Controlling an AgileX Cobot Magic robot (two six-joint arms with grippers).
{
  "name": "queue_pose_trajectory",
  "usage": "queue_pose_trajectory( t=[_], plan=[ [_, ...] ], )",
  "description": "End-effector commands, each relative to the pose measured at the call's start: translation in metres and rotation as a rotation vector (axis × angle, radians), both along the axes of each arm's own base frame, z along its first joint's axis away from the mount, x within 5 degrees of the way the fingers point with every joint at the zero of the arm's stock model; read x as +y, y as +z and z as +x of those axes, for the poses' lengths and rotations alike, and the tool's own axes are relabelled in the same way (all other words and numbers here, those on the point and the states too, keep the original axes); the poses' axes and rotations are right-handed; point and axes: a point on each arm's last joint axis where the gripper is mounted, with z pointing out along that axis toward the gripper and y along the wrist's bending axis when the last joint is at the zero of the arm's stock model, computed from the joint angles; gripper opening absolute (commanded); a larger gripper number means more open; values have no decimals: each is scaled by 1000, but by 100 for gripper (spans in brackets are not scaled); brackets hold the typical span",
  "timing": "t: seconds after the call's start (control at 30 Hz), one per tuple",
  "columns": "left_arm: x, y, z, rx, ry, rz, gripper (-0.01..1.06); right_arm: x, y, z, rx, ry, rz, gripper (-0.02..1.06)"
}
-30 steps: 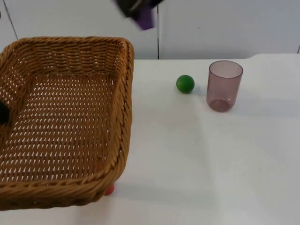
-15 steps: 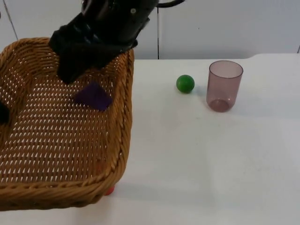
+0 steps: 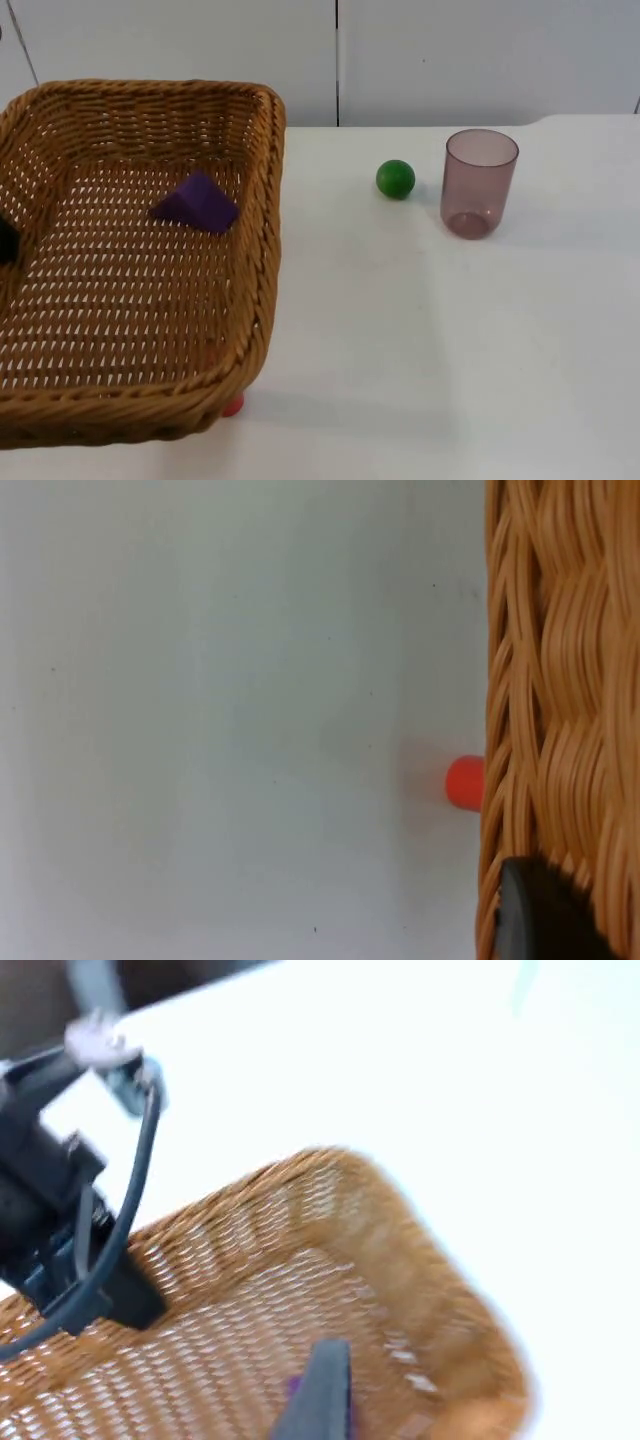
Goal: Pick up the basket with the left hand and place the triangular block into the basket with the right hand.
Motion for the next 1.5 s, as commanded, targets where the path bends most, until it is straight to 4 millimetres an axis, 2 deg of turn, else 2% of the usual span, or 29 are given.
queue_pose_trajectory(
  t=[0.0, 0.1, 0.17, 0.2, 0.23, 0.37, 0.4, 0.5, 0.57, 0.67, 0.77, 0.8, 0.87, 0.9, 1.03, 1.07, 1.1, 1.2, 1.27, 1.3, 1.37, 1.43, 1.47],
  plan=[
    [-1, 4, 0, -13, 12, -17, 0, -26, 21, -20, -47, -46, -11, 78],
    [-1, 4, 0, -17, 15, -15, 0, -62, 25, -50, -52, -97, -10, 78],
    [-1, 4, 0, -17, 15, -15, 0, -86, 19, -72, -57, -110, 0, 78],
    [-1, 4, 0, -17, 15, -15, 0, -94, 17, -81, -59, -117, 16, 78],
    [-1, 4, 0, -17, 15, -15, 0, -94, 17, -81, -59, -117, 16, 78],
    [-2, 5, 0, -13, 14, -25, 0, -131, 4, -119, -73, -139, 83, 78],
    [-2, 5, 0, -13, 14, -25, 0, -131, 4, -119, -73, -139, 83, 78],
    [-3, 5, 0, -14, 23, -41, 0, -154, -7, -142, -76, -142, 94, 78],
    [-4, 7, 2, -23, 45, -68, 0, -166, -8, -154, -97, -142, 117, 78],
    [-3, 11, 9, -51, 67, -85, 0, -174, -6, -162, -127, -142, 153, 78],
    [-6, 18, 26, -76, 51, -83, 0, -180, 0, -169, -156, -148, 206, 78],
    [-10, 19, 41, -87, 40, -81, 0, -181, 3, -170, -164, -154, 233, 78],
    [-11, 18, 47, -89, 43, -83, 0, -181, 4, -170, -164, -159, 250, 78],
    [-15, 16, 66, -89, 45, -85, 0, -181, 5, -170, -163, -164, 264, 78],
    [-24, 4, 117, -99, 16, -81, 0, -180, 5, -169, -158, -167, 266, 78],
    [-24, 4, 117, -99, 16, -81, 0, -180, 5, -169, -158, -167, 266, 78],
    [-24, -4, 138, -95, 18, -84, 0, -180, 5, -169, -151, -170, 271, 78],
    [-20, -29, 179, -81, 22, -83, 0, -180, 5, -169, -142, -176, 277, 78],
    [-20, -34, 185, -80, 20, -81, 0, -180, 5, -169, -138, -179, 281, 78],
    [-19, -39, 196, -85, 21, -77, 0, -180, 5, -169, -136, -180, 282, 78],
    [-17, -65, 220, -68, 19, -67, 0, -180, 5, -169, -126, -188, 292, 78],
    [-15, -81, 234, -61, 30, -67, 0, -180, 5, -169, -126, -188, 292, 78],
    [-15, -81, 234, -61, 30, -67, 0, -180, 5, -169, -126, -188, 292, 78]
  ],
)
